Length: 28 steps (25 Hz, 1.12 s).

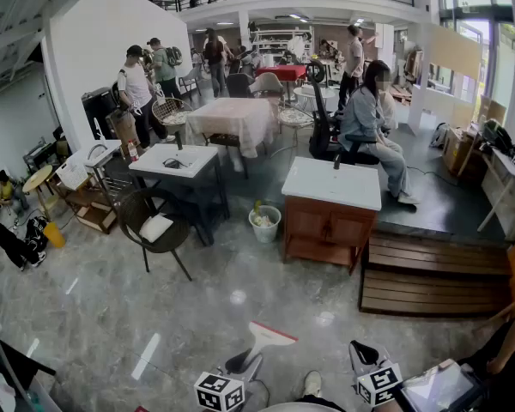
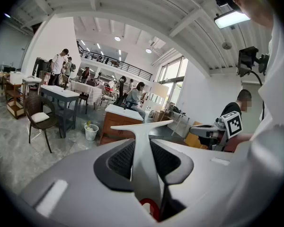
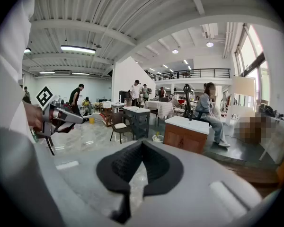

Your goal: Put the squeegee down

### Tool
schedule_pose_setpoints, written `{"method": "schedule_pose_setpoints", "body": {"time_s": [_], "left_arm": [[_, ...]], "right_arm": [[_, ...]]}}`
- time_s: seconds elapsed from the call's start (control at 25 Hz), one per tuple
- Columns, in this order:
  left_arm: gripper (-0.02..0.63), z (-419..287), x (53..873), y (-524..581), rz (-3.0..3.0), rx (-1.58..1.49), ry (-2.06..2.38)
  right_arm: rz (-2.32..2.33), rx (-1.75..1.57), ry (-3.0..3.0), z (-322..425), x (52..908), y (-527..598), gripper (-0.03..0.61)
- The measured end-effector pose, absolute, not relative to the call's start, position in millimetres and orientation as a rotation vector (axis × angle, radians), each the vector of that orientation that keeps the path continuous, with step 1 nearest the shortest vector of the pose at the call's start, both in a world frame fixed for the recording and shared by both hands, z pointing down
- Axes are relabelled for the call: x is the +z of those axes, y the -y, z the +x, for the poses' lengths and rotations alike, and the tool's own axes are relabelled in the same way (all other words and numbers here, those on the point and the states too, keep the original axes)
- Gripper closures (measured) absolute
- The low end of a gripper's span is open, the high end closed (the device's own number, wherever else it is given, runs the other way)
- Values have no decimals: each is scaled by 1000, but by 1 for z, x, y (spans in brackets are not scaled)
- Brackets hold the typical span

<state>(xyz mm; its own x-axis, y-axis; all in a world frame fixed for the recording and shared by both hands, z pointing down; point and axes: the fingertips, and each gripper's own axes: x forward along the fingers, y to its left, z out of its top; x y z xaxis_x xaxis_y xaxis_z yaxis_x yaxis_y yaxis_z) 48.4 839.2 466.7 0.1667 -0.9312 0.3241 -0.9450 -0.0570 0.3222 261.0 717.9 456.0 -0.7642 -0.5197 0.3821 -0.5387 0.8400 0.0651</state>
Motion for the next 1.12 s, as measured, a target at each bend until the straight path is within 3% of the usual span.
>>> {"method": "schedule_pose_setpoints", "body": {"time_s": [0.64,1.12], "left_arm": [[508,67,458,-612,2011,112,1777],[508,90,471,-457,1996,157,1791]], "right_arm": [[748,72,2641,272,470,-494,574],[833,106,2628,303,488,-357,489]]}}
